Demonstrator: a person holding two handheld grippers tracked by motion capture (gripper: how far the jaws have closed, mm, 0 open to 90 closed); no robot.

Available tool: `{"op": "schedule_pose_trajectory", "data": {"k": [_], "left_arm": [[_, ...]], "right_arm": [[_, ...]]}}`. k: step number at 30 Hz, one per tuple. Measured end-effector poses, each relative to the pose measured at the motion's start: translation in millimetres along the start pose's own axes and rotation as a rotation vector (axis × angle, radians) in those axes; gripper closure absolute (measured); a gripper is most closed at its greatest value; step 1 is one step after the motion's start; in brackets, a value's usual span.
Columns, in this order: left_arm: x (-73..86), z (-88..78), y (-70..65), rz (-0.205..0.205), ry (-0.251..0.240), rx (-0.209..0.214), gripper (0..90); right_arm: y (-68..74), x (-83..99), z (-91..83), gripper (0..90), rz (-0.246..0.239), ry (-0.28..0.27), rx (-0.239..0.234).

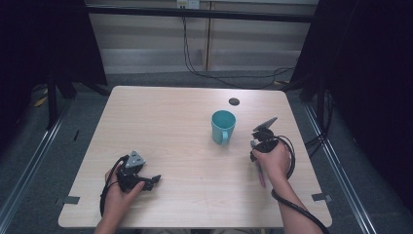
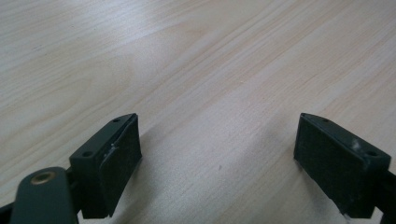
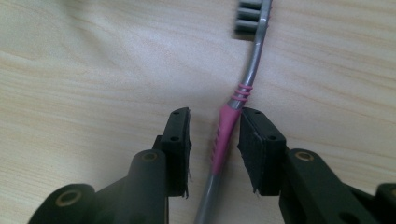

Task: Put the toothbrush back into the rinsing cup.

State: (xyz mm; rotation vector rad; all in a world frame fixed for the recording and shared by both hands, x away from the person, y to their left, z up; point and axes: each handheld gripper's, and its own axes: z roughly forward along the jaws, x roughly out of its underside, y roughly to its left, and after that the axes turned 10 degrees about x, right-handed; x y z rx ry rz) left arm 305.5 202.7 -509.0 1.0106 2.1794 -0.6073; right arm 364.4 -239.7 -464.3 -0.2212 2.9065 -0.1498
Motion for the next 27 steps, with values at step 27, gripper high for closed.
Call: {"op": "schedule_pose_trajectory", "data": {"k": [27], "left_arm": [[0.0,-0.1,0.0,0.000,0.001,0.000,14.4]], "right_arm": [[-3.3,-1.8,7.0,81.7,0.063,0.015,-0.007]]}}
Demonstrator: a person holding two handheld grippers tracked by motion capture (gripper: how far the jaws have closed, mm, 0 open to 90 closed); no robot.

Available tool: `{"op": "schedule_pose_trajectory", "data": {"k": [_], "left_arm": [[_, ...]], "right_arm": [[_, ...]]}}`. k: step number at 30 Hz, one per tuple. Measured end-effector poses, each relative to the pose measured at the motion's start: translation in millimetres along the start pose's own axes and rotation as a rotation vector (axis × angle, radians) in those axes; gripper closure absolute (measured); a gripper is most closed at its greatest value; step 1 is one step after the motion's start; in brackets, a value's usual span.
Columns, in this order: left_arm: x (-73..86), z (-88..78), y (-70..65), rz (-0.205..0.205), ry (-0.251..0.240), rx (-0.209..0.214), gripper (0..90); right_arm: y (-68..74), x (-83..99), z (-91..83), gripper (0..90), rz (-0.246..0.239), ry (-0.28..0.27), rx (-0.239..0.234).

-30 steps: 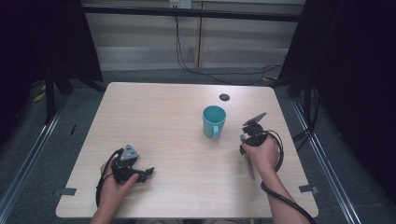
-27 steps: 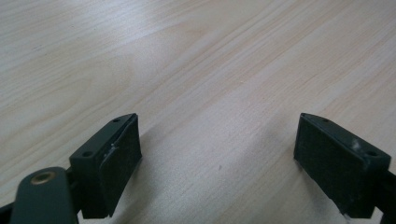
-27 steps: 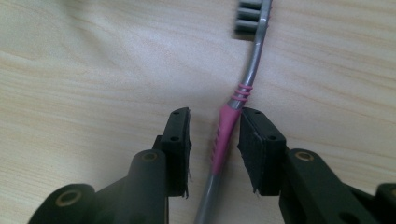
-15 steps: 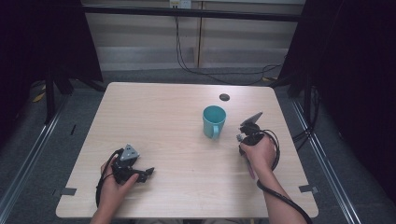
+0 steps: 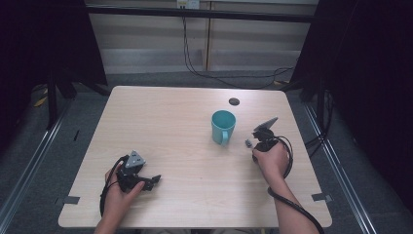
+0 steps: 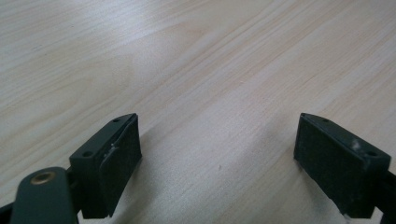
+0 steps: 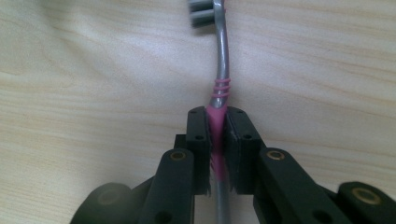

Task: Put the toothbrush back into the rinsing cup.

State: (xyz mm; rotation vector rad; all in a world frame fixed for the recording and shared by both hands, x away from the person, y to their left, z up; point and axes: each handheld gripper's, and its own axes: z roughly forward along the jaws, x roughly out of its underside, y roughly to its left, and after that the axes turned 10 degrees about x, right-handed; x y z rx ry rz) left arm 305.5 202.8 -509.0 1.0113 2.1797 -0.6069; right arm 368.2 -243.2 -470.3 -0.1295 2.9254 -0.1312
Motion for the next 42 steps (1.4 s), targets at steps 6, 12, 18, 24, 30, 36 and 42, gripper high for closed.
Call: {"op": "schedule_pose_trajectory", "data": {"k": [6,12,18,24,30,36,42], "left_arm": [[0.0,0.0,0.0,0.000,0.000,0.000,14.4],[-0.1,-0.1,0.1,0.000,0.002,0.001,14.4],[0.0,-0.1,0.0,0.000,0.002,0.001,14.4],[0.0,-0.1,0.0,0.000,0.001,0.001,14.4],[0.0,-0.1,0.0,0.000,0.001,0.002,14.4],[0.0,-0.1,0.0,0.000,0.001,0.001,14.4],[0.0,0.0,0.0,0.001,0.000,0.000,14.4]], "right_arm": [[-8.4,4.3,-4.6,81.8,0.013,-0.039,-0.020],[-17.4,6.1,-19.7,81.9,0.028,-0.096,-0.035],[-24.3,9.2,-38.6,81.9,0.069,-0.198,-0.087],[-29.3,12.1,-52.6,81.9,0.086,-0.305,-0.112],[-35.6,17.2,-67.3,81.9,0.103,-0.467,-0.145],[-35.8,19.2,-75.3,81.9,0.119,-0.568,-0.173],[-33.5,17.2,-81.8,81.9,0.109,-0.636,-0.189]]}}
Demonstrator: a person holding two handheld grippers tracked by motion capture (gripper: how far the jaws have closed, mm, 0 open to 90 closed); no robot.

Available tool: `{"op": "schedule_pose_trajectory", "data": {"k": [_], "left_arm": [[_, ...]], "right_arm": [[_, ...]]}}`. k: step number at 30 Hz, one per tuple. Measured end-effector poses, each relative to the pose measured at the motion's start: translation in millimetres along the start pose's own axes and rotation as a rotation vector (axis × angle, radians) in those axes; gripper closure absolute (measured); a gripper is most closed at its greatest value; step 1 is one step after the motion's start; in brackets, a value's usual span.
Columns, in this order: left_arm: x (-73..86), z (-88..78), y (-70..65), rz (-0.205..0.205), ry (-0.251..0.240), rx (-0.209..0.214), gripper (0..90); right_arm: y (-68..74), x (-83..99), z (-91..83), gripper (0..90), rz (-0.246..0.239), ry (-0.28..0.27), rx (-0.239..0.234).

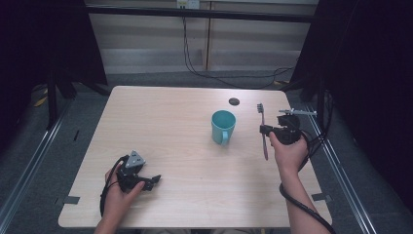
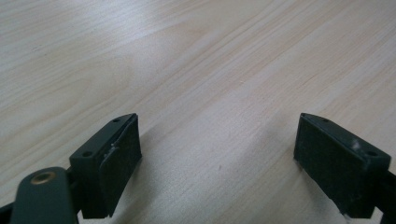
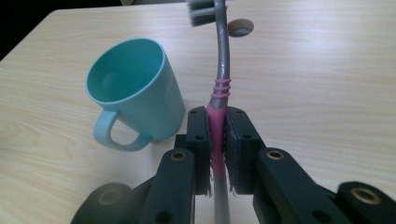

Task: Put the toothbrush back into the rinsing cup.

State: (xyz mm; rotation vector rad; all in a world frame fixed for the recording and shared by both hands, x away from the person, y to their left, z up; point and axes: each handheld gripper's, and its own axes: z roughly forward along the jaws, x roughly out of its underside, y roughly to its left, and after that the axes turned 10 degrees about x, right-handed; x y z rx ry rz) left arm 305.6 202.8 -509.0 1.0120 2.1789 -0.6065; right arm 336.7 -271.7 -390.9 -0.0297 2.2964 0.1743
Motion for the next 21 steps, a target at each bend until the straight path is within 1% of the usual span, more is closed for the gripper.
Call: {"op": "schedule_pose_trajectory", "data": {"k": [6,7,8,10,12,17,21], "left_arm": [[0.0,0.0,-0.1,-0.001,0.000,0.000,14.4],[0.0,0.0,-0.1,-0.001,0.000,0.000,14.4],[0.0,0.0,-0.1,-0.001,0.000,0.000,14.4],[0.0,0.0,-0.1,-0.001,0.000,0.000,14.4],[0.0,0.0,-0.1,-0.001,0.000,0.000,14.4],[0.0,0.0,-0.1,-0.001,0.000,0.000,14.4],[0.0,-0.1,0.0,-0.001,0.001,0.001,14.4]], "right_arm": [[6.3,-3.6,-2.3,81.9,-0.005,-0.060,-0.012],[7.5,-4.8,-3.5,81.9,0.000,-0.077,-0.016],[7.5,-4.8,-3.5,81.9,0.000,-0.077,-0.016],[8.0,-7.0,-5.2,81.9,0.006,-0.101,-0.022],[8.0,-7.6,-5.6,81.9,0.005,-0.110,-0.021],[9.4,-9.5,-7.5,81.9,0.020,-0.143,-0.040],[10.0,-9.9,-7.5,81.9,0.012,-0.155,-0.035]]}}
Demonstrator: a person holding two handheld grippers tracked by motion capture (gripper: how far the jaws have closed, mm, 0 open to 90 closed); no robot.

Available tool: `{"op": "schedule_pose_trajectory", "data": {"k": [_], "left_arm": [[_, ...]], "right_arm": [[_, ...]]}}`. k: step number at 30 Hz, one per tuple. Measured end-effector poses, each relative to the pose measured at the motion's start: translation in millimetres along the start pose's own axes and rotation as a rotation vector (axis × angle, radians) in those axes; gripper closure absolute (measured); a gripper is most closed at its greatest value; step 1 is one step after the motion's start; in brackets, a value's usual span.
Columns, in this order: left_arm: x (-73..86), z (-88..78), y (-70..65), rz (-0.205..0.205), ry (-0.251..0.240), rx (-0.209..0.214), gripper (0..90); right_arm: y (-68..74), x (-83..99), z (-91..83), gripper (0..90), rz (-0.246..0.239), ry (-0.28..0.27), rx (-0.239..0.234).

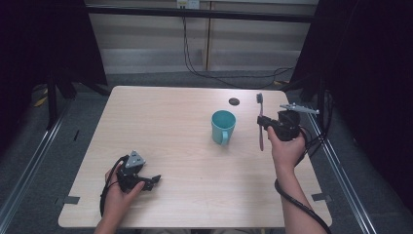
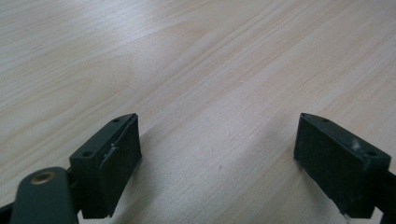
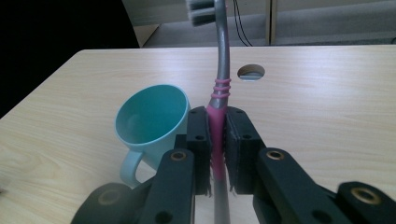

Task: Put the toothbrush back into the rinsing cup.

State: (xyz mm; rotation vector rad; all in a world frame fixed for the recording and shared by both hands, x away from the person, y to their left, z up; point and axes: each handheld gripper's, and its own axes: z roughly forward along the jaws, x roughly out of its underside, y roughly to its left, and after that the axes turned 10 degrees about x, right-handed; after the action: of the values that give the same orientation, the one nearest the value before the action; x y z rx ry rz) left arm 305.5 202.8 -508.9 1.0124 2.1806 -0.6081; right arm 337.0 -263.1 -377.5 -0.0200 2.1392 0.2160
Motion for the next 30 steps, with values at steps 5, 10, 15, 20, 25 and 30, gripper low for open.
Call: {"op": "schedule_pose_trajectory", "data": {"k": [5,10,15,20,25,30], "left_arm": [[0.0,0.1,0.0,0.000,-0.001,-0.001,14.4],[0.0,0.0,0.0,0.000,0.000,0.000,14.4],[0.1,0.1,-0.1,0.000,-0.001,-0.001,14.4],[0.1,0.2,0.0,0.000,-0.002,-0.001,14.4],[0.0,0.1,0.0,0.001,-0.001,-0.002,14.4],[0.0,0.1,0.1,0.001,-0.001,-0.002,14.4]], "right_arm": [[-1.1,-2.3,-0.2,81.9,0.013,-0.017,-0.008],[-2.4,-6.1,0.6,81.9,0.034,-0.038,-0.021],[1.1,-9.2,2.3,81.9,0.032,-0.060,-0.032],[6.2,-11.5,5.8,81.9,0.023,-0.072,-0.037],[10.0,-13.9,7.7,81.9,0.014,-0.087,-0.045],[12.9,-17.3,8.2,81.9,0.010,-0.107,-0.046]]}}
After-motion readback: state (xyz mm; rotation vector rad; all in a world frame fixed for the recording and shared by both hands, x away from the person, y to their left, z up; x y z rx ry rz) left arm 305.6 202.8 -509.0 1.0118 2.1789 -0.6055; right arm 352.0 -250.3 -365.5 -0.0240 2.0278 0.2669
